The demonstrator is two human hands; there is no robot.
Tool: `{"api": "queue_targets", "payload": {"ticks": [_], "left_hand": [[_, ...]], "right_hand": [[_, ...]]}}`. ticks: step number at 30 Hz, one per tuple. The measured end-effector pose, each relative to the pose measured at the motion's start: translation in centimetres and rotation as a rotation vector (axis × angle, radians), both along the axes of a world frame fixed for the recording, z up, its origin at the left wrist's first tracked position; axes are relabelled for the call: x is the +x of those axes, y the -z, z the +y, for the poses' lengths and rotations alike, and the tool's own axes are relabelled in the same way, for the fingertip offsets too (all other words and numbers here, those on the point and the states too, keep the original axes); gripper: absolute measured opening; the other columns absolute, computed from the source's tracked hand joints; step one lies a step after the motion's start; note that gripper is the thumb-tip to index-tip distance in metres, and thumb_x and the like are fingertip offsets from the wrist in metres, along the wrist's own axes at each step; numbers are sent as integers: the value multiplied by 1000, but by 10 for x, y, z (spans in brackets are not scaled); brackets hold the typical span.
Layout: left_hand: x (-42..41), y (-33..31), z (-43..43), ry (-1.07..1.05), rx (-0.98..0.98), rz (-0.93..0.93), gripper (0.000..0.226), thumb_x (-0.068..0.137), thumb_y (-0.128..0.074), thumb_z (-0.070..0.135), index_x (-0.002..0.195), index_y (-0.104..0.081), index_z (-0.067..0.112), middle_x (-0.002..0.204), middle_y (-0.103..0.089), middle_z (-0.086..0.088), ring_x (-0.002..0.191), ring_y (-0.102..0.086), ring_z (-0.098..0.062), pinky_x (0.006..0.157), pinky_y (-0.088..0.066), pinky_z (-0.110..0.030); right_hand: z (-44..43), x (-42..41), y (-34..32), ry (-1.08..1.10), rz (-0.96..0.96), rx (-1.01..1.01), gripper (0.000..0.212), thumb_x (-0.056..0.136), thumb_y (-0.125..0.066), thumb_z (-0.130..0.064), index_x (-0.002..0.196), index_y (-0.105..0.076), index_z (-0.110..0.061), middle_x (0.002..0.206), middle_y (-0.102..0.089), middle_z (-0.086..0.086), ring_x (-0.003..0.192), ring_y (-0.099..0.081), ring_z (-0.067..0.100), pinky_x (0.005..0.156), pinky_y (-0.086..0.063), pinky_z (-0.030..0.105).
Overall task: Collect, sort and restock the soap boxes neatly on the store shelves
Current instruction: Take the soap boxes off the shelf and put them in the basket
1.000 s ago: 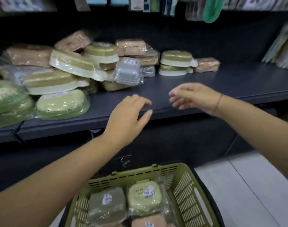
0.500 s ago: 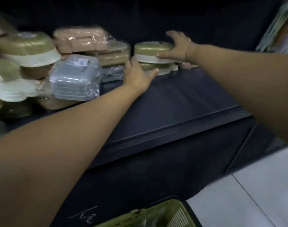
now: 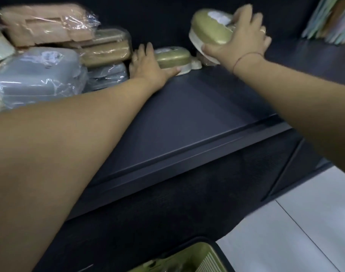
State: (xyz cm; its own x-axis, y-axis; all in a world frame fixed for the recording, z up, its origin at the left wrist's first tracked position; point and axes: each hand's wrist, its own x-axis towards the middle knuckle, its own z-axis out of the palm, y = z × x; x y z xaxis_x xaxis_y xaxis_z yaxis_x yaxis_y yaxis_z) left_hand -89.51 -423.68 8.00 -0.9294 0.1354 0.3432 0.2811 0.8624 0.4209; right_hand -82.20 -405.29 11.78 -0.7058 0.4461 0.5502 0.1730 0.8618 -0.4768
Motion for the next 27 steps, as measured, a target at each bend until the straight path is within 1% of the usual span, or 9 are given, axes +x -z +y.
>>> {"api": "queue_targets", "payload": {"ticks": [5, 8, 11, 14, 18, 20, 23, 25, 27], "left_hand": [[2, -4, 4, -55, -216, 89, 81, 83, -54, 70, 143, -40, 18, 142, -45, -17, 133, -32, -38, 107, -27, -44], [18, -7, 9, -77, -113, 28, 77, 83, -60, 64, 141, -40, 18, 141, -42, -18, 130, -37, -38, 107, -30, -42], [42, -11, 9, -66, 14, -37, 79, 82, -68, 56, 142, -36, 15, 145, -33, -17, 128, -43, -37, 105, -36, -38], [82, -12, 1, -53, 86, -19, 79, 78, -72, 53, 137, -39, 13, 144, -32, -16, 127, -43, -35, 104, -37, -35], [160, -14, -29, -20, 183, 29, 76, 75, -76, 52, 132, -43, 14, 138, -37, -11, 126, -42, -30, 101, -36, -34], [208, -21, -54, 15, 224, 66, 75, 76, -75, 53, 134, -42, 17, 134, -37, -6, 125, -41, -26, 99, -36, -32], [290, -27, -106, 62, 306, 85, 74, 77, -74, 50, 136, -41, 22, 124, -32, 5, 118, -38, -9, 95, -31, -17], [348, -22, -143, 60, 352, 68, 74, 75, -74, 49, 136, -41, 25, 123, -32, 8, 110, -36, 2, 90, -28, -3], [400, -5, -175, -11, 444, -3, 75, 70, -69, 53, 134, -42, 28, 122, -34, 8, 100, -41, 11, 87, -33, -5]], "right_hand": [[21, 32, 22, -132, -87, -144, 75, 70, -73, -57, 127, -41, -20, 132, -36, 7, 123, -43, 31, 105, -36, 43], [20, 37, 24, -151, -161, -186, 75, 71, -72, -59, 128, -41, -21, 134, -37, 8, 125, -42, 31, 106, -35, 43], [12, 52, 24, -141, -249, -115, 82, 72, -70, -62, 135, -38, -20, 137, -37, 11, 128, -39, 33, 108, -33, 43], [9, 84, 20, -147, -282, -61, 86, 73, -69, -64, 139, -36, -20, 137, -37, 15, 128, -39, 36, 109, -33, 44], [1, 156, 11, -252, -262, -82, 74, 71, -72, -59, 131, -46, -25, 132, -39, 12, 122, -44, 34, 107, -36, 45], [-1, 203, 4, -318, -246, -70, 71, 67, -74, -58, 127, -49, -28, 129, -41, 10, 119, -46, 28, 106, -37, 38], [-3, 273, -10, -392, -249, -15, 75, 58, -74, -60, 125, -52, -31, 127, -47, 8, 117, -45, 18, 102, -34, 25], [-9, 308, -14, -423, -287, 96, 81, 55, -75, -60, 126, -54, -28, 126, -47, 9, 116, -48, 22, 102, -35, 28], [-20, 331, -7, -498, -371, 271, 86, 57, -69, -70, 128, -55, -25, 124, -48, 9, 112, -52, 27, 100, -40, 38]]}}
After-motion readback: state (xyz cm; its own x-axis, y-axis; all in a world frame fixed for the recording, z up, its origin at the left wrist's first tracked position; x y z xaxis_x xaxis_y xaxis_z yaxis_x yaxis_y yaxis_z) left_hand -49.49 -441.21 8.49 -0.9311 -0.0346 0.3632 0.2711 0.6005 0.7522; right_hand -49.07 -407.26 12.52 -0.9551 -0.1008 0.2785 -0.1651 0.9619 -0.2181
